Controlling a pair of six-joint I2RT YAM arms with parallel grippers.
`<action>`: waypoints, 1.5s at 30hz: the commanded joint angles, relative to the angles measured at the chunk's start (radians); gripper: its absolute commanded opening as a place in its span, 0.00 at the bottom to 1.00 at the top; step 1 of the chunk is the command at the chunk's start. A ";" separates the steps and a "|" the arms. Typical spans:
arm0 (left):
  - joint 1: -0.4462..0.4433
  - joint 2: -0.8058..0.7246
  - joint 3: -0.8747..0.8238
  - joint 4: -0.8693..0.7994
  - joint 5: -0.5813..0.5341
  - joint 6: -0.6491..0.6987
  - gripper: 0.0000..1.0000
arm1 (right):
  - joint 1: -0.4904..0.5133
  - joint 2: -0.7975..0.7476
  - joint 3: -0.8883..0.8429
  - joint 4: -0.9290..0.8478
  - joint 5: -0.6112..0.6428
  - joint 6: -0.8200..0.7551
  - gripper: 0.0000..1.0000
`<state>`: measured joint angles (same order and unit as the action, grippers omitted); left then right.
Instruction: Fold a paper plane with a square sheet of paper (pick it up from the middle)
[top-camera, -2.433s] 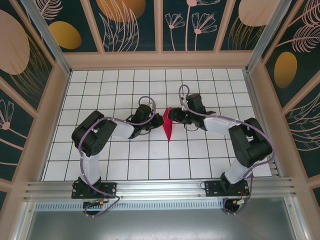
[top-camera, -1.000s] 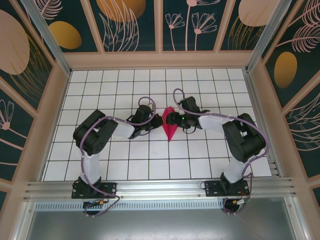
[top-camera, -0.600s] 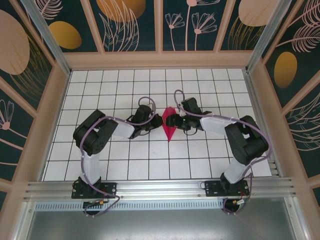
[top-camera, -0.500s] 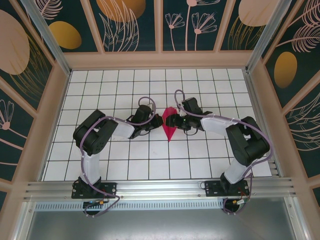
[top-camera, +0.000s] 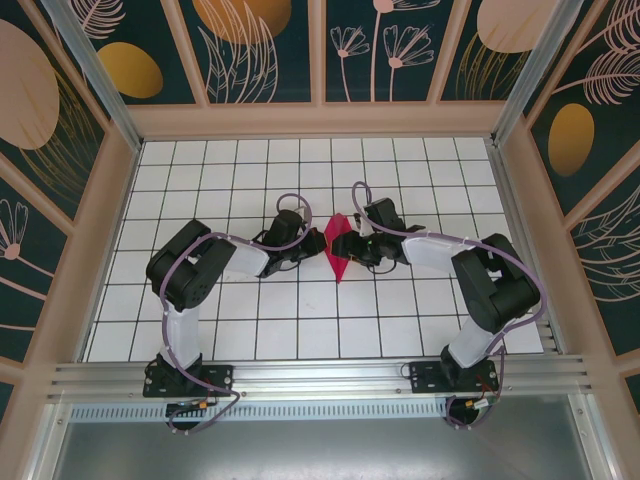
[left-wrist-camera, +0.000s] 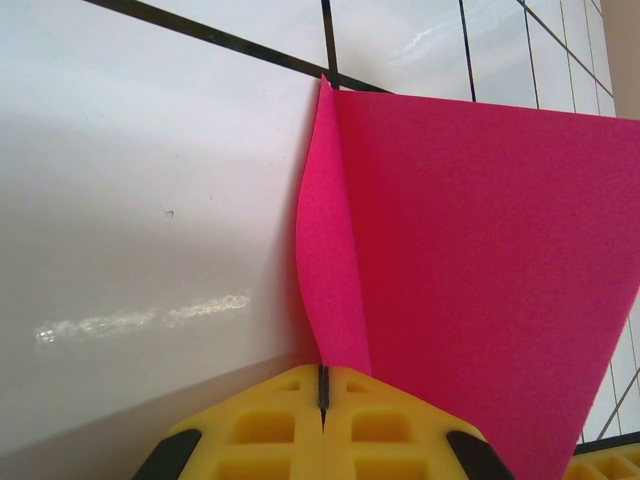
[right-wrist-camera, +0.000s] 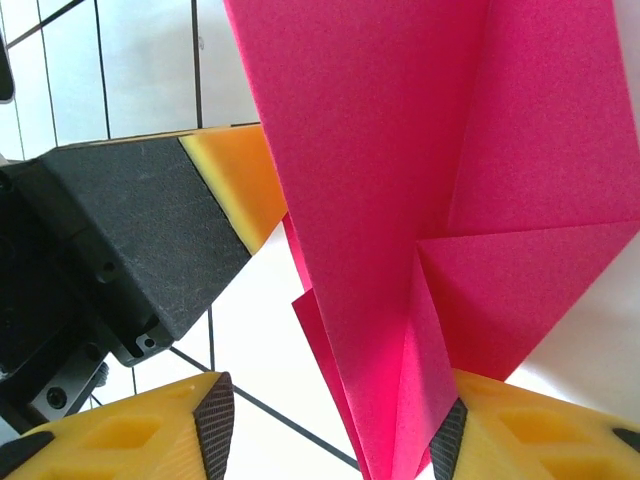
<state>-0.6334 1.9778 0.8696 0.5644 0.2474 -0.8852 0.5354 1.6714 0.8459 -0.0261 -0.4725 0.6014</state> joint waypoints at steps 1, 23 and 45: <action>0.007 0.013 0.012 0.001 0.007 -0.009 0.00 | 0.030 0.006 0.008 0.008 0.021 0.012 0.53; 0.008 -0.034 -0.006 0.006 0.022 -0.017 0.00 | 0.099 0.113 0.130 -0.131 0.317 0.011 0.25; 0.067 -0.257 -0.026 -0.382 -0.402 -0.038 0.69 | 0.110 0.197 0.300 -0.336 0.571 -0.116 0.10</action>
<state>-0.5690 1.7370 0.8639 0.2668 -0.0643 -0.9195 0.6369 1.8374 1.1149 -0.3042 0.0696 0.5167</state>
